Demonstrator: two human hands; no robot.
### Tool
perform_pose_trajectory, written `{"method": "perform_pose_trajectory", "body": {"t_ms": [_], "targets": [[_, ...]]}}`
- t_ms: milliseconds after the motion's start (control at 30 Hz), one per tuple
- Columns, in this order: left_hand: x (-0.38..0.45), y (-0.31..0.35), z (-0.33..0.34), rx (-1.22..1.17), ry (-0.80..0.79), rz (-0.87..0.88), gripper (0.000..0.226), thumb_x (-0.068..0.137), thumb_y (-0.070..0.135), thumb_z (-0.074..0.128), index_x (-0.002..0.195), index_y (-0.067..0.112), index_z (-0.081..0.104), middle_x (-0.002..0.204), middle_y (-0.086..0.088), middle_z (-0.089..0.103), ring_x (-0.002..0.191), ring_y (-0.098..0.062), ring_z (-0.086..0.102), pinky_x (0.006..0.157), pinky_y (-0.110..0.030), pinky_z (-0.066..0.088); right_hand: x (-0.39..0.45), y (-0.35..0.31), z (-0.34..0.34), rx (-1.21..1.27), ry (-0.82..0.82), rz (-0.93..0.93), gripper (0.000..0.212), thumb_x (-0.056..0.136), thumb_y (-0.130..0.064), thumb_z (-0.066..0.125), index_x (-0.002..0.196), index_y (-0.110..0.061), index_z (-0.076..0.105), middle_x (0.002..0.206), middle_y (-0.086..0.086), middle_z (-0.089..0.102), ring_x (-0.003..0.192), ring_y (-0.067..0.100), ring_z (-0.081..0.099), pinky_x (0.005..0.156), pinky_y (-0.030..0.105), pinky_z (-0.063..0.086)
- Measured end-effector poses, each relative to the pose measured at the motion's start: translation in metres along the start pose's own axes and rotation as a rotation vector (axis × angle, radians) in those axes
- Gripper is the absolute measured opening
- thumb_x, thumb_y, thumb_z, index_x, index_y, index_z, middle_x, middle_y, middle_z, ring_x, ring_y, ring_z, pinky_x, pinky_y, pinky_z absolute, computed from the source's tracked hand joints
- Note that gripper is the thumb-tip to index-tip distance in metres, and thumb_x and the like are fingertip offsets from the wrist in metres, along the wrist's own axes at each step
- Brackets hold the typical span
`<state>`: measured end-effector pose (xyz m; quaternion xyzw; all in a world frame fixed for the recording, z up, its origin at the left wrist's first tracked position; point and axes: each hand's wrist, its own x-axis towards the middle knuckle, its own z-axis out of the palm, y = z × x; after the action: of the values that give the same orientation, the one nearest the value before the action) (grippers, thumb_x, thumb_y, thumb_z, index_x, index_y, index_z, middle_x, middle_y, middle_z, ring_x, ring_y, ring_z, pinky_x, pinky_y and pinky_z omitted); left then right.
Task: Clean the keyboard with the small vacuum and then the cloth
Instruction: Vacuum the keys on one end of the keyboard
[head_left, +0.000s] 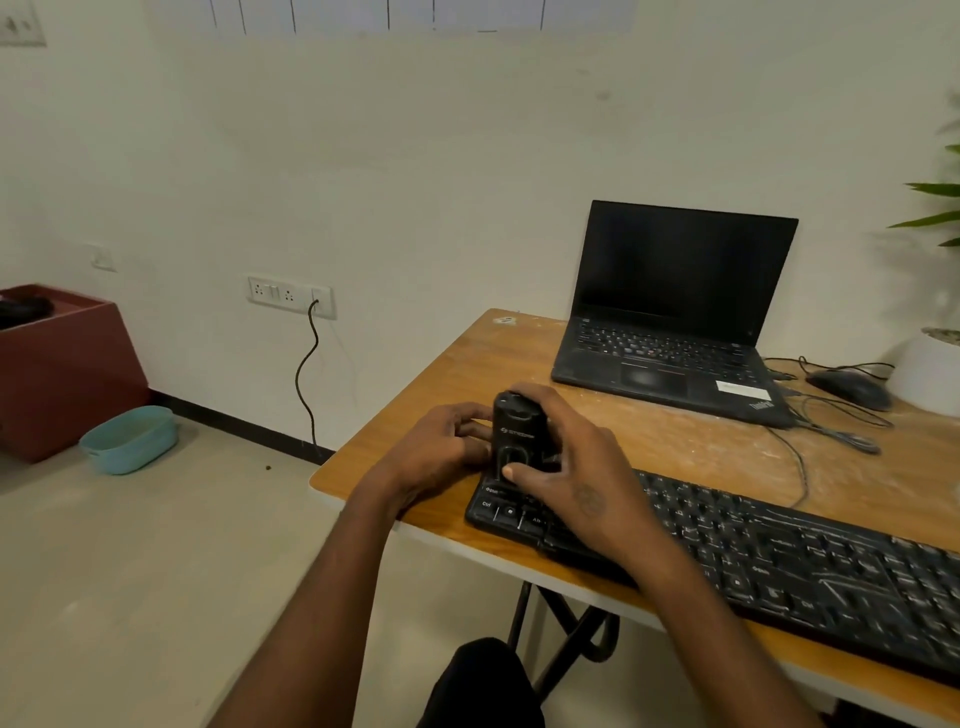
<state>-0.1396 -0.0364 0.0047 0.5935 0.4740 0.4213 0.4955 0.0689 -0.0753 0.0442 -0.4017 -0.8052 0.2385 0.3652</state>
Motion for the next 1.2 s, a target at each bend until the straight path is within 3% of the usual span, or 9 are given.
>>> {"method": "perform_pose_trajectory", "body": {"t_ms": [200,367,500,667,800,900,1067,1133,1200], "targets": [[0.004,-0.001,-0.002,-0.006,0.024,-0.023,0.047,0.094,-0.013,0.059,0.138,0.005,0.059,0.124,-0.027,0.069,0.105,-0.028,0.072,0.088,-0.032,0.063,-0.026,0.011,-0.032,0.012,0.042,0.058,0.072,0.084,-0.018,0.078,0.138,-0.052,0.043,0.11,-0.02,0.062,0.095,-0.005,0.064,0.065,0.015,0.056],[0.005,-0.004,-0.002,-0.012,-0.003,-0.017,0.044,0.09,-0.011,0.062,0.132,0.004,0.063,0.118,-0.025,0.073,0.111,-0.038,0.072,0.096,-0.046,0.061,-0.013,-0.003,-0.003,0.046,0.011,0.007,0.071,0.085,-0.021,0.078,0.137,-0.053,0.041,0.109,-0.013,0.067,0.092,0.004,0.067,0.073,0.029,0.063],[0.001,0.0,0.002,0.012,0.014,0.015,0.031,0.092,-0.015,0.059,0.109,0.008,0.07,0.095,-0.006,0.078,0.093,-0.022,0.076,0.079,-0.029,0.06,-0.003,-0.011,0.017,0.087,-0.005,-0.034,0.07,0.086,-0.017,0.077,0.136,-0.052,0.043,0.112,-0.009,0.068,0.096,0.009,0.068,0.073,0.035,0.063],[0.003,-0.001,-0.002,0.001,0.014,-0.02,0.046,0.091,-0.011,0.061,0.135,0.006,0.062,0.119,-0.024,0.073,0.111,-0.038,0.072,0.097,-0.046,0.06,-0.021,-0.002,-0.006,0.082,0.015,0.032,0.07,0.086,-0.017,0.077,0.137,-0.052,0.044,0.114,-0.015,0.065,0.096,-0.004,0.065,0.069,0.021,0.06],[0.003,0.0,-0.002,0.007,0.031,-0.025,0.046,0.094,-0.011,0.06,0.136,0.007,0.061,0.12,-0.023,0.073,0.107,-0.03,0.074,0.085,-0.032,0.063,-0.035,-0.001,-0.015,0.046,0.05,0.068,0.07,0.085,-0.02,0.078,0.136,-0.053,0.043,0.112,-0.021,0.062,0.096,-0.009,0.062,0.068,0.018,0.059],[0.003,-0.001,-0.001,0.014,0.017,-0.009,0.043,0.092,-0.011,0.06,0.132,0.005,0.064,0.116,-0.023,0.073,0.107,-0.034,0.074,0.088,-0.035,0.062,-0.03,-0.01,-0.003,0.026,0.045,0.05,0.07,0.086,-0.022,0.077,0.136,-0.056,0.041,0.109,-0.017,0.064,0.093,0.0,0.065,0.072,0.024,0.062],[-0.003,0.004,0.005,0.056,0.042,0.057,0.017,0.096,-0.005,0.062,0.097,0.009,0.072,0.083,-0.002,0.076,0.081,-0.017,0.074,0.069,-0.023,0.057,-0.017,-0.026,0.023,0.028,0.009,-0.013,0.073,0.086,-0.021,0.076,0.138,-0.056,0.038,0.109,-0.011,0.067,0.095,0.005,0.065,0.079,0.032,0.061],[-0.003,0.005,0.004,0.068,0.045,0.065,0.016,0.095,-0.005,0.062,0.098,0.008,0.072,0.086,-0.003,0.076,0.082,-0.018,0.074,0.07,-0.023,0.057,-0.021,-0.026,0.02,0.016,0.004,-0.002,0.074,0.087,-0.021,0.076,0.137,-0.058,0.037,0.111,-0.012,0.067,0.096,0.006,0.064,0.082,0.034,0.06],[-0.002,0.004,0.002,0.066,0.04,0.041,0.025,0.093,-0.007,0.063,0.113,0.006,0.07,0.1,-0.012,0.077,0.093,-0.023,0.075,0.077,-0.027,0.06,-0.031,-0.021,0.007,-0.025,0.014,0.022,0.073,0.087,-0.022,0.076,0.136,-0.061,0.037,0.112,-0.015,0.065,0.096,0.003,0.063,0.081,0.031,0.059]]}}
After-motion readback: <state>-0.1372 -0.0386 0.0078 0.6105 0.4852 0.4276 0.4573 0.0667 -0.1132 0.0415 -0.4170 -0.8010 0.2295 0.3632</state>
